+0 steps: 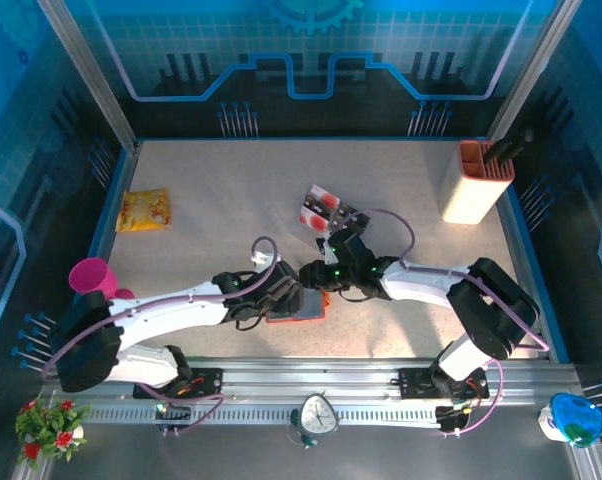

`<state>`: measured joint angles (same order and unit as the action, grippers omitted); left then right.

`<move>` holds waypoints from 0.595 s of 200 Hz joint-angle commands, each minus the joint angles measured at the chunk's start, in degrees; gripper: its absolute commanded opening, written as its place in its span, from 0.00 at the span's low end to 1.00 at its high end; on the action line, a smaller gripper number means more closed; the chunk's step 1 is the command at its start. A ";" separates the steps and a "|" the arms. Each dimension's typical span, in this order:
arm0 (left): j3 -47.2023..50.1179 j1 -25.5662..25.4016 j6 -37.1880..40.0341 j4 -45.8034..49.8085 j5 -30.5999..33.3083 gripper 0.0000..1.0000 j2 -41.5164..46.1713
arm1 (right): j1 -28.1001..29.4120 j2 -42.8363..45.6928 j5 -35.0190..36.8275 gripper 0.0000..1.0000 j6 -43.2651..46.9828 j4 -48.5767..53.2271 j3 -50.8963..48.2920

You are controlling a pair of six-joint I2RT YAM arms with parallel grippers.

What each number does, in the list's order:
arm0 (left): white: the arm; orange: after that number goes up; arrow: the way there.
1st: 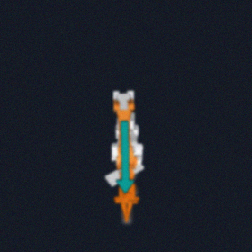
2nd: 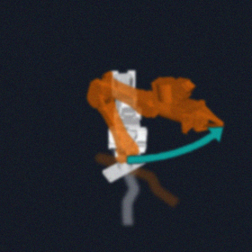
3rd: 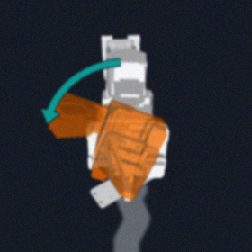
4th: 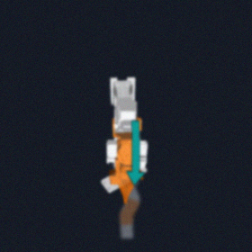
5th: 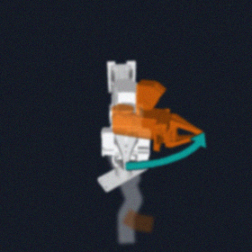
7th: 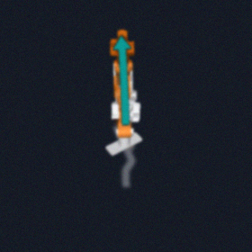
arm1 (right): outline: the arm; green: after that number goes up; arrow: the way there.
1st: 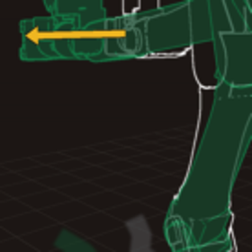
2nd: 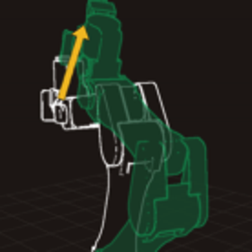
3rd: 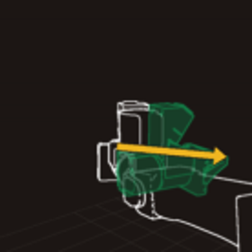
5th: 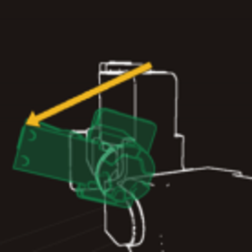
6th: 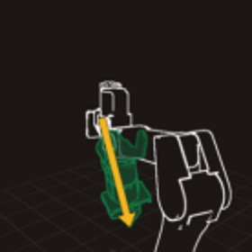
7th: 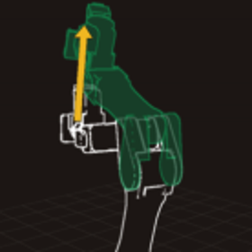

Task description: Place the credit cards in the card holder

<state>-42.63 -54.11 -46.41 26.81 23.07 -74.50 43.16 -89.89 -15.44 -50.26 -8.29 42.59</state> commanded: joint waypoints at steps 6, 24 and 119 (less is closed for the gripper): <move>1.68 1.55 -0.51 0.82 3.41 0.99 4.43 | 3.51 -1.67 -1.67 0.35 -1.00 -0.27 2.76; 3.42 3.36 -0.86 1.15 3.30 0.99 6.91 | 4.97 -3.36 -1.32 0.37 -1.22 -0.30 4.17; 10.33 8.08 -2.36 4.12 3.47 0.99 18.62 | 10.18 -12.77 0.77 0.39 -3.96 -4.12 7.47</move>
<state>-32.56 -47.33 -46.59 33.28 23.35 -58.13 51.03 -99.35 -13.67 -53.89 -13.50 50.22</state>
